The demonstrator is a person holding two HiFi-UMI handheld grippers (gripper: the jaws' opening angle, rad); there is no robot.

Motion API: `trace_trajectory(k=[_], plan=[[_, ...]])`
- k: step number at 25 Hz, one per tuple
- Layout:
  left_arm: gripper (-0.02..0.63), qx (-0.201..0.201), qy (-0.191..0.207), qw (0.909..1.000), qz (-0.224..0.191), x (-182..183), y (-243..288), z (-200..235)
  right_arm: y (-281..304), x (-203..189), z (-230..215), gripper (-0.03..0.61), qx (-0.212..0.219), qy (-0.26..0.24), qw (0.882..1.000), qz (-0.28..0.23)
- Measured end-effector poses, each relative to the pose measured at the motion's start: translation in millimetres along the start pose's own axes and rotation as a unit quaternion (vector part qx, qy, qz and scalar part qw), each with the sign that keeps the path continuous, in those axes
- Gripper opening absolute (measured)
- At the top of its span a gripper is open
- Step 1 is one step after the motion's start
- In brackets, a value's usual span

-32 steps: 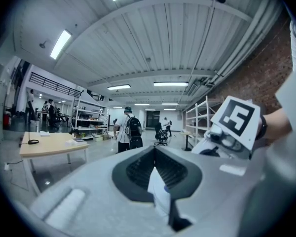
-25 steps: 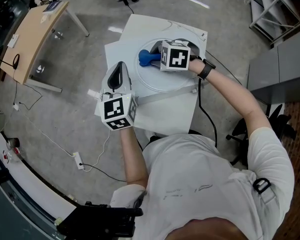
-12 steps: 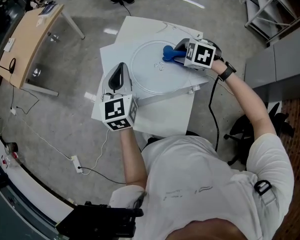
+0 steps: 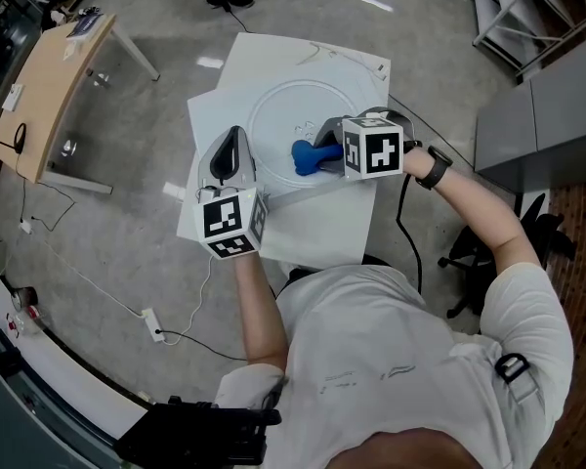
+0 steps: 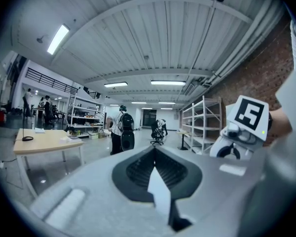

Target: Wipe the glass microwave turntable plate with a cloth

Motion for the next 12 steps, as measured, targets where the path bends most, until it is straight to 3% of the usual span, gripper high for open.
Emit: trace_trajectory(k=[6,12], plan=[[0.002,0.005,0.0,1.0,-0.002,0.6,-2.4,2.6,30.2,31.1,-31.8,0.074,-0.03,0.01,0.999,-0.035],[0.002,0.007,-0.007,0.9999,-0.003,-2.5,-5.2,1.1,39.4,-0.4,-74.4,0.075,-0.076,0.094,0.992,-0.036]])
Point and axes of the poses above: the fingertips, and each gripper's own axes: y forward along the fingers, z to its left, x out of its top, the point moved 10 cm from there along -y, backward along the fingers, and after that the axes turned 5 degrees about -x, right-handed, at the moved point
